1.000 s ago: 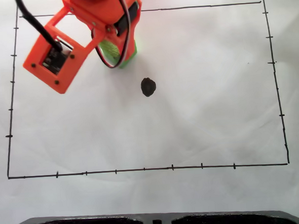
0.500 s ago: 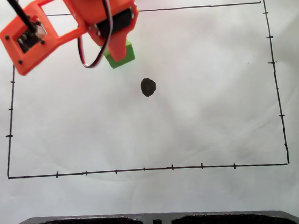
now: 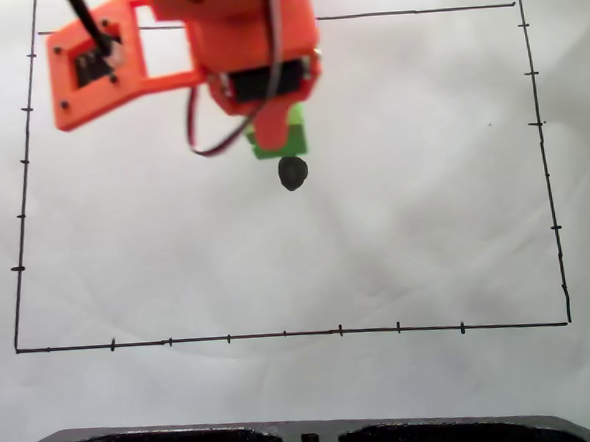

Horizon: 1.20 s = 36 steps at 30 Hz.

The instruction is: Grasp the colored block, Place it on the black dot, and then return the arm to the default position.

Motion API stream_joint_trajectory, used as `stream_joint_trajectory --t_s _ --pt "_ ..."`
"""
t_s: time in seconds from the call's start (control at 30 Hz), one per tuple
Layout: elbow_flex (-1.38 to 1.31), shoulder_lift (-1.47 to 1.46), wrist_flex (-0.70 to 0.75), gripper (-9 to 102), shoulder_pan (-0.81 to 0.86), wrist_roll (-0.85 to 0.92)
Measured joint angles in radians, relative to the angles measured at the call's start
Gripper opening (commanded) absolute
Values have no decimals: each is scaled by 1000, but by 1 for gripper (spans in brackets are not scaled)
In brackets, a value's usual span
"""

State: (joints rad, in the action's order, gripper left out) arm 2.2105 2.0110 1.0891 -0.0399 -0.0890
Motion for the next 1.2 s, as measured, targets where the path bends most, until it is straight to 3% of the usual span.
stream_joint_trajectory --t_s 1.2 --pt "-160 -353 -100 6 -51 -61"
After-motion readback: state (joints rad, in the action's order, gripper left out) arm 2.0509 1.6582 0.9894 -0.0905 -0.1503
